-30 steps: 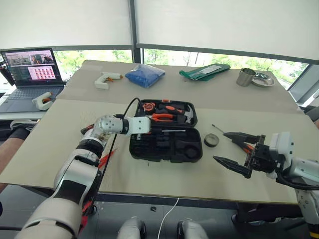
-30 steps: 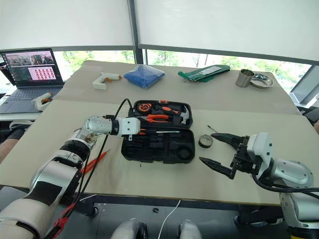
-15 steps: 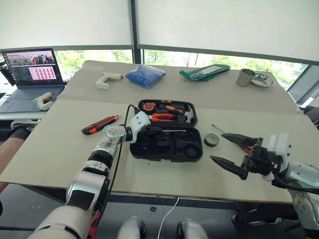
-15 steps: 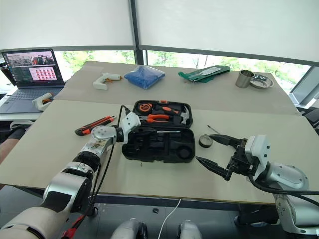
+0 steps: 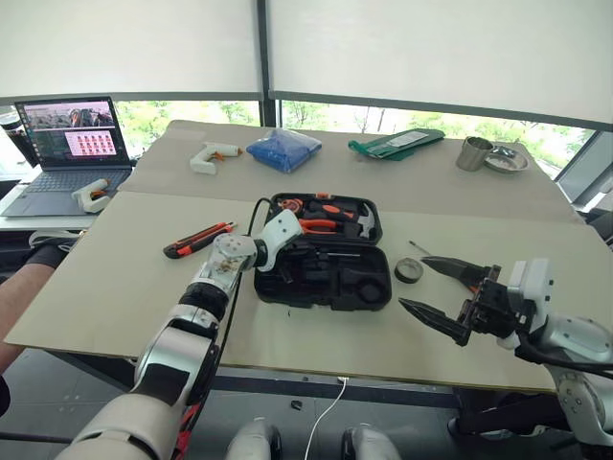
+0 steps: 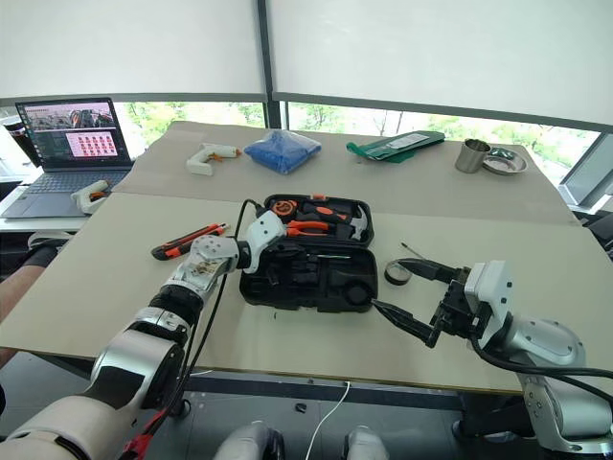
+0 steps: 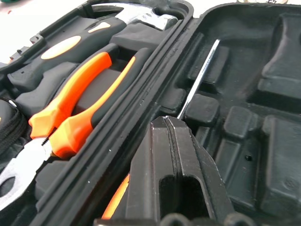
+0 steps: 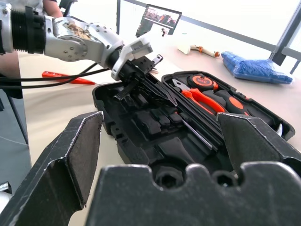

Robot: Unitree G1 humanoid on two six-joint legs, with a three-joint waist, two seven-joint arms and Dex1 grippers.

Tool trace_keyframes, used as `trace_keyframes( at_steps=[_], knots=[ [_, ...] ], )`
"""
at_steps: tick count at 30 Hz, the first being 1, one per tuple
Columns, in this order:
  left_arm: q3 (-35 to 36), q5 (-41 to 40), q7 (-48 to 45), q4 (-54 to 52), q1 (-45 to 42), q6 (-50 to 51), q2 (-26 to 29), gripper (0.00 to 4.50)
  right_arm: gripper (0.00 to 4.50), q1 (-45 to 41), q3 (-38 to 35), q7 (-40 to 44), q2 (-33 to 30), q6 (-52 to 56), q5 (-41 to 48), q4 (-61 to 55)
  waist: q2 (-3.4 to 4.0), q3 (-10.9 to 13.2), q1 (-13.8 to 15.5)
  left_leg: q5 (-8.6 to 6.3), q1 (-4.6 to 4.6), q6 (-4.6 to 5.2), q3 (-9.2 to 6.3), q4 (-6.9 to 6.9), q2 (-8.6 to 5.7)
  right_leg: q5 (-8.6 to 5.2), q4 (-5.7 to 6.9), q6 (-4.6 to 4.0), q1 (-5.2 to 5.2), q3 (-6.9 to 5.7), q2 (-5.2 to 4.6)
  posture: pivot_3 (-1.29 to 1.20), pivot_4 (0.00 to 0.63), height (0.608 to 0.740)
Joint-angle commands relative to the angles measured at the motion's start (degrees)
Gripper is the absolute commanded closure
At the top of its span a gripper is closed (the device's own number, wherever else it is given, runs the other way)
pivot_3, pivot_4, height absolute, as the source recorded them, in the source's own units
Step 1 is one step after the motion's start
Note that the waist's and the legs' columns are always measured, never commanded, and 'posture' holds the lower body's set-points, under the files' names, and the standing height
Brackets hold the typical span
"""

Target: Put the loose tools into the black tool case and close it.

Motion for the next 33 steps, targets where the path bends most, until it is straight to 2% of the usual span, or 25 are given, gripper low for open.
trace_keyframes(
  at_steps=[1, 5, 8, 10, 13, 16, 18, 21, 28, 29, 33],
  knots=[
    [6.1, -9.1, -6.0, -8.0, 2.2, -5.3, 1.8, 3.36, 0.0, 3.9, -7.3, -1.8, 0.5, -0.5, 1.5, -0.7, -0.02, 0.0, -0.1, -0.01, -0.1, 0.02, 0.01, 0.0, -0.01, 0.22, 0.0, -0.11, -0.1, 0.01, 0.0, 0.0, 0.15, 0.739],
    [10.3, -18.7, -15.6, -20.3, 7.3, -2.2, 6.5, 1.84, 0.0, 12.1, -14.4, -1.4, 2.8, -5.5, -1.6, 5.0, -0.02, 0.0, -0.2, -0.08, -0.32, 0.08, 0.01, -0.05, -0.02, 0.19, 0.0, 0.01, -0.25, -0.04, 0.03, 0.0, 0.15, 0.739],
    [11.3, -22.3, -20.2, -29.4, 13.7, 2.4, 12.4, 0.62, 0.0, 16.8, -18.9, -2.0, 5.0, -11.2, -4.8, 12.3, 0.1, -0.1, -0.5, -0.15, -0.23, 0.11, 0.05, -0.08, -0.04, 0.15, -0.1, 0.07, -0.11, -0.03, 0.03, 0.0, 0.15, 0.739],
    [11.7, -24.0, -21.9, -34.4, 17.9, 5.0, 15.7, 0.03, 0.0, 18.6, -20.6, -2.3, 6.0, -14.4, -6.5, 16.2, 0.25, -0.1, -0.7, -0.25, -0.07, 0.21, 0.12, -0.09, -0.05, 0.1, -0.22, 0.14, 0.02, 0.02, 0.01, 0.0, 0.15, 0.739],
    [14.2, -28.3, -27.6, -41.1, 25.0, 9.7, 23.3, 0.03, 0.0, 21.0, -22.3, -3.2, 7.4, -18.1, -8.4, 20.7, 0.29, -0.1, -1.2, -0.26, 0.01, 0.18, 0.16, -0.09, 0.0, -0.16, -0.27, -0.05, 0.03, 0.1, 0.0, 0.0, 0.15, 0.739],
    [16.8, -31.4, -27.5, -44.2, 28.7, 13.9, 27.0, 0.03, 0.0, 21.0, -22.3, -3.2, 6.8, -18.8, -8.6, 22.1, 0.4, 0.0, -1.4, -0.46, 0.07, -0.42, 0.12, -0.1, 0.07, -0.26, -0.22, 0.05, -0.01, 0.1, -0.02, 0.0, 0.15, 0.739],
    [17.4, -32.8, -27.5, -46.8, 31.2, 17.0, 28.7, 0.03, 0.0, 19.4, -21.8, -3.1, 5.2, -18.2, -8.7, 22.6, 0.62, 0.0, -1.4, -0.44, 0.18, -0.49, 0.1, -0.11, 0.06, -0.22, -0.23, 0.02, -0.08, 0.1, -0.1, 0.0, 0.15, 0.739],
    [17.6, -35.1, -25.9, -51.5, 34.2, 20.8, 28.8, 0.03, 0.0, 14.7, -19.4, -6.0, -0.1, -10.8, -11.2, 23.7, 1.13, 0.0, -2.0, -0.46, 0.29, -0.47, 0.2, -0.11, 0.0, -0.22, -0.31, 0.03, -0.02, 0.22, -0.23, 0.0, 0.15, 0.739],
    [16.3, -38.1, -19.8, -61.6, 36.5, 24.4, 23.6, 0.03, 0.0, -7.6, -4.5, -2.0, -13.4, -1.1, -18.9, 38.1, 1.12, 0.0, -2.0, -0.3, 0.16, -0.28, 0.25, -0.14, -0.06, -0.08, -0.19, -0.03, 0.0, 0.26, -0.15, 0.0, 0.15, 0.739],
    [16.0, -38.2, -19.5, -62.3, 36.8, 24.6, 23.3, 0.03, 0.0, -10.8, -2.3, -0.8, -14.2, 0.6, -19.6, 40.1, 1.12, 0.0, -1.9, -0.09, 0.17, 0.06, 0.24, -0.14, -0.05, -0.06, -0.18, -0.11, 0.0, 0.25, -0.06, 0.0, 0.15, 0.739],
    [15.6, -38.4, -18.7, -63.8, 37.9, 25.0, 23.2, 0.03, 0.0, -19.9, 5.1, 3.6, -15.5, 2.6, -22.8, 47.2, 1.12, 0.0, -1.6, -0.11, 0.1, 0.04, 0.21, -0.27, -0.06, -0.02, -0.21, -0.21, -0.04, 0.23, 0.08, 0.0, 0.15, 0.739]
  ],
)
